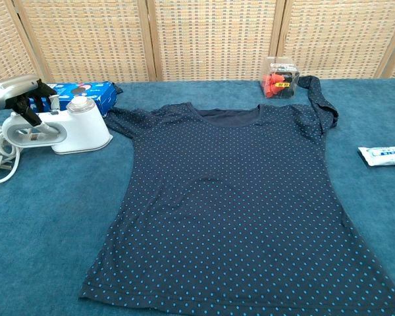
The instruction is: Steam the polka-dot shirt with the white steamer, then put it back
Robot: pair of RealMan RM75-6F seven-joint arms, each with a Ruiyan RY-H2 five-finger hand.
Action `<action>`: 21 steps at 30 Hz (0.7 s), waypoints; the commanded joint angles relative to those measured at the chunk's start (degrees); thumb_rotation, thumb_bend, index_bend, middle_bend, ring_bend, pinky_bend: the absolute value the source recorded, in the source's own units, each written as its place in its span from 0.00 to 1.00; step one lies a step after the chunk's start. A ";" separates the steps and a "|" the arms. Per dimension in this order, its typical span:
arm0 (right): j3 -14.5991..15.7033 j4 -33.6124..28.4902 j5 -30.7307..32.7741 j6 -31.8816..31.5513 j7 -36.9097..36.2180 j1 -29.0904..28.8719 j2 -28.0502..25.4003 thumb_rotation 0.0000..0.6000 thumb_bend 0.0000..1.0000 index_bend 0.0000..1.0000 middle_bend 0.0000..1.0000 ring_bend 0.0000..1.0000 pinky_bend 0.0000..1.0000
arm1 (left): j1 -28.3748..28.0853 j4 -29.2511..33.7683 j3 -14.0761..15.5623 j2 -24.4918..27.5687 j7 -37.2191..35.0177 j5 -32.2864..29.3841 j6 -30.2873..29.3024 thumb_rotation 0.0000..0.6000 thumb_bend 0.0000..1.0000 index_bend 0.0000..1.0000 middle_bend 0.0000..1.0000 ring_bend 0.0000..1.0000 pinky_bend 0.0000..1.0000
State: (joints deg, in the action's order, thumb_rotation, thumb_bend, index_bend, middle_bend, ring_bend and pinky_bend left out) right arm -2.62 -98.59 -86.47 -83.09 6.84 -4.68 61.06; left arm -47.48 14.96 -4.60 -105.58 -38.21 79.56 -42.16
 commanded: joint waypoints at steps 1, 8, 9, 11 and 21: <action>0.01 -0.07 -0.12 -0.13 -0.15 0.05 -0.08 1.00 0.00 0.07 0.00 0.00 0.00 | -0.03 0.95 0.21 0.60 -2.51 0.51 0.27 1.00 0.00 0.02 0.02 0.10 0.25; 0.33 -0.65 -1.26 -0.96 -0.81 0.35 -0.62 1.00 0.00 0.07 0.00 0.00 0.00 | 2.25 5.61 0.46 3.78 -8.03 2.38 -9.06 1.00 0.00 0.00 0.00 0.00 0.03; 0.38 -0.70 -1.41 -1.06 -0.88 0.40 -0.68 1.00 0.00 0.07 0.00 0.00 0.00 | 2.65 6.43 0.48 4.35 -8.38 2.58 -10.20 1.00 0.00 0.00 0.00 0.00 0.01; 0.61 -0.97 -1.91 -1.30 -1.06 0.53 -0.92 1.00 0.00 0.07 0.00 0.00 0.00 | 3.89 9.31 0.46 6.43 -8.60 3.00 -13.48 1.00 0.00 0.00 0.00 0.00 0.00; 1.53 -2.14 -4.52 -2.78 -2.75 1.19 -2.16 1.00 0.00 0.07 0.00 0.00 0.00 | 12.07 34.37 0.53 21.88 2.28 3.30 -26.75 1.00 0.00 0.00 0.00 0.00 0.00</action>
State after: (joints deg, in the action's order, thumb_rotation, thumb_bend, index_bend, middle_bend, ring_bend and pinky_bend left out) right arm -1.18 -100.65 -90.80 -85.69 4.30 -3.59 59.05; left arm -39.42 39.25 -4.15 -90.35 -41.73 82.85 -63.77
